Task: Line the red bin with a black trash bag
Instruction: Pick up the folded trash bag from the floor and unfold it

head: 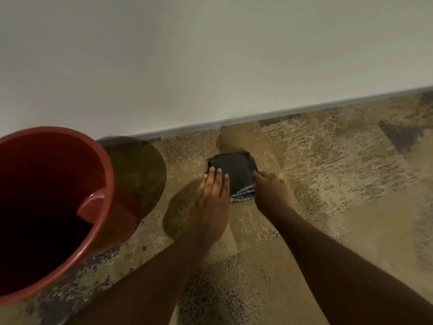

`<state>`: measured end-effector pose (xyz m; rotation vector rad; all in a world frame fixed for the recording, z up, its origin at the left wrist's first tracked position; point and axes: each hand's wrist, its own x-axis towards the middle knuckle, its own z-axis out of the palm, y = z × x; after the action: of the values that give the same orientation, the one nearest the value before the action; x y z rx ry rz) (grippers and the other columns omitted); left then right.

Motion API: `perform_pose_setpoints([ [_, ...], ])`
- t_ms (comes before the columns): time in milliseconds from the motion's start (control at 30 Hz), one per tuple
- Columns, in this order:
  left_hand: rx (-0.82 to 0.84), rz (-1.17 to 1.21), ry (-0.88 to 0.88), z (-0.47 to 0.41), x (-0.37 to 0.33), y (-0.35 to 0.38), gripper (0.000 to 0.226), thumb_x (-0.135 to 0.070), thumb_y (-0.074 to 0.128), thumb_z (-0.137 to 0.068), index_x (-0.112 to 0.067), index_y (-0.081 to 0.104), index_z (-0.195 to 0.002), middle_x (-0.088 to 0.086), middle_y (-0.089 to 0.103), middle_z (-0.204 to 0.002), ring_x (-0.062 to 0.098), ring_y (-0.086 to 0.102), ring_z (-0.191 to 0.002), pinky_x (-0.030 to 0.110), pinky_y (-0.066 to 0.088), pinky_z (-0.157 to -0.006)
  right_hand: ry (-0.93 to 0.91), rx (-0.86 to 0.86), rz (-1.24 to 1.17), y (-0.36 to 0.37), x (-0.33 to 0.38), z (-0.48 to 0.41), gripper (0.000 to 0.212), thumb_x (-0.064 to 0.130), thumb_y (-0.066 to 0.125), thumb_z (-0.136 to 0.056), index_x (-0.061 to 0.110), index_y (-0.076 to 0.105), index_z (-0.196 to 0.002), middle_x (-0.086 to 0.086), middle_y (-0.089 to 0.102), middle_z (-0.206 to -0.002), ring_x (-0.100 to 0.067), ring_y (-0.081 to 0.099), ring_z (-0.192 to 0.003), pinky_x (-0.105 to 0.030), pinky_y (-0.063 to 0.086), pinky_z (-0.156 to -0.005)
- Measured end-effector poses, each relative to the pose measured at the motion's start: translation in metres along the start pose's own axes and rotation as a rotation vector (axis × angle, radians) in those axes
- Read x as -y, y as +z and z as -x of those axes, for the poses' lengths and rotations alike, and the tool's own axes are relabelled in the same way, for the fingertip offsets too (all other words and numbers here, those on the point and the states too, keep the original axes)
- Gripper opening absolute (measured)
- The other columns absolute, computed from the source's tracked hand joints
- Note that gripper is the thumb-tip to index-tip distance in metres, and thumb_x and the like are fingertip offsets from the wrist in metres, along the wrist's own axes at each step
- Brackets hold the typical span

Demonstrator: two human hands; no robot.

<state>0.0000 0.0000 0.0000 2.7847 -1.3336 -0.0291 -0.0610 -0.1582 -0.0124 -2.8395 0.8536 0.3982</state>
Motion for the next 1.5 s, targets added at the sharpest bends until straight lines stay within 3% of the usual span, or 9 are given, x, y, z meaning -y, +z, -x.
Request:
perform_pose_setpoints([
  [67, 0.026, 0.046, -0.016, -0.006, 0.006, 0.011, 0.046, -0.016, 0.073, -0.072, -0.006, 0.068, -0.116, 0.020, 0.065, -0.124, 0.035, 0.061, -0.117, 0.043, 0.050, -0.094, -0.006, 0.021, -0.008, 0.007, -0.002, -0.007, 0.046, 0.010, 0.051, -0.091, 0.017, 0.046, -0.136, -0.006, 0.056, -0.134, -0.027, 0.050, -0.122, -0.041, 0.043, -0.098],
  [233, 0.005, 0.147, 0.070, -0.003, 0.012, 0.096, 0.025, -0.001, 0.060, -0.076, -0.010, 0.076, -0.092, 0.020, 0.070, -0.114, 0.036, 0.065, -0.110, 0.043, 0.055, -0.085, -0.035, 0.036, 0.039, 0.074, -0.016, -0.030, 0.042, 0.018, 0.056, -0.090, 0.023, 0.051, -0.131, -0.005, 0.058, -0.131, -0.026, 0.050, -0.120, -0.045, 0.044, -0.098],
  [300, 0.067, 0.145, 0.009, -0.007, 0.012, 0.110, 0.032, -0.005, 0.058, -0.083, -0.015, 0.070, -0.111, 0.018, 0.060, -0.132, 0.034, 0.053, -0.127, 0.041, 0.049, -0.096, -0.069, 0.013, 0.081, 0.090, -0.016, -0.040, 0.042, 0.023, 0.058, -0.090, 0.026, 0.051, -0.131, -0.004, 0.056, -0.131, -0.026, 0.049, -0.121, -0.046, 0.044, -0.098],
  [367, 0.230, 0.082, 0.020, -0.014, 0.015, 0.123, 0.052, -0.010, 0.048, -0.092, -0.015, 0.040, -0.143, 0.019, 0.025, -0.156, 0.035, 0.020, -0.146, 0.042, 0.028, -0.114, -0.097, 0.009, 0.099, 0.099, -0.017, -0.047, 0.040, 0.026, 0.057, -0.091, 0.028, 0.052, -0.131, -0.003, 0.055, -0.132, -0.025, 0.048, -0.121, -0.046, 0.043, -0.097],
  [433, 0.338, 0.016, 0.017, -0.019, 0.014, 0.124, 0.058, -0.015, 0.045, -0.095, -0.015, 0.024, -0.149, 0.017, 0.012, -0.160, 0.035, 0.015, -0.146, 0.041, 0.021, -0.116, -0.105, 0.031, 0.112, 0.107, -0.018, -0.048, 0.037, 0.026, 0.056, -0.091, 0.029, 0.055, -0.128, -0.001, 0.055, -0.132, -0.025, 0.047, -0.120, -0.045, 0.041, -0.096],
  [800, 0.335, 0.158, 0.021, -0.034, 0.020, 0.133, 0.042, -0.014, 0.046, -0.096, -0.012, 0.043, -0.138, 0.015, 0.039, -0.144, 0.031, 0.047, -0.123, 0.039, 0.043, -0.099, -0.186, 0.055, 0.216, 0.115, -0.019, -0.058, 0.049, 0.027, 0.062, -0.087, 0.026, 0.048, -0.133, -0.002, 0.054, -0.135, -0.025, 0.047, -0.125, -0.047, 0.039, -0.100],
  [1133, 0.327, 0.198, 0.010, -0.048, 0.019, 0.127, 0.045, -0.006, 0.049, -0.092, -0.005, 0.043, -0.137, 0.018, 0.040, -0.142, 0.032, 0.048, -0.124, 0.037, 0.043, -0.102, -0.222, 0.038, 0.201, 0.095, -0.021, -0.066, 0.020, 0.021, 0.058, -0.091, 0.023, 0.066, -0.109, 0.001, 0.064, -0.110, -0.019, 0.057, -0.109, -0.049, 0.040, -0.102],
  [1367, 0.259, 0.214, -0.027, -0.057, 0.018, 0.118, 0.098, -0.049, 0.070, -0.075, -0.013, 0.018, -0.151, 0.010, 0.026, -0.156, 0.028, 0.029, -0.140, 0.041, 0.025, -0.115, -0.272, -0.135, -0.006, 0.067, -0.016, -0.067, 0.020, 0.018, 0.058, -0.090, 0.012, 0.062, -0.109, -0.007, 0.067, -0.104, -0.019, 0.065, -0.085, -0.036, 0.058, -0.079],
  [1500, -0.017, 0.573, -0.062, -0.075, 0.018, 0.099, 0.046, -0.028, 0.059, -0.088, -0.018, 0.053, -0.132, 0.007, 0.062, -0.124, 0.025, 0.059, -0.112, 0.041, 0.048, -0.098, -0.252, -0.238, -0.176, 0.023, -0.006, -0.068, 0.014, 0.015, 0.058, -0.089, 0.009, 0.058, -0.102, -0.009, 0.064, -0.100, -0.017, 0.057, -0.079, -0.025, 0.048, -0.064],
])
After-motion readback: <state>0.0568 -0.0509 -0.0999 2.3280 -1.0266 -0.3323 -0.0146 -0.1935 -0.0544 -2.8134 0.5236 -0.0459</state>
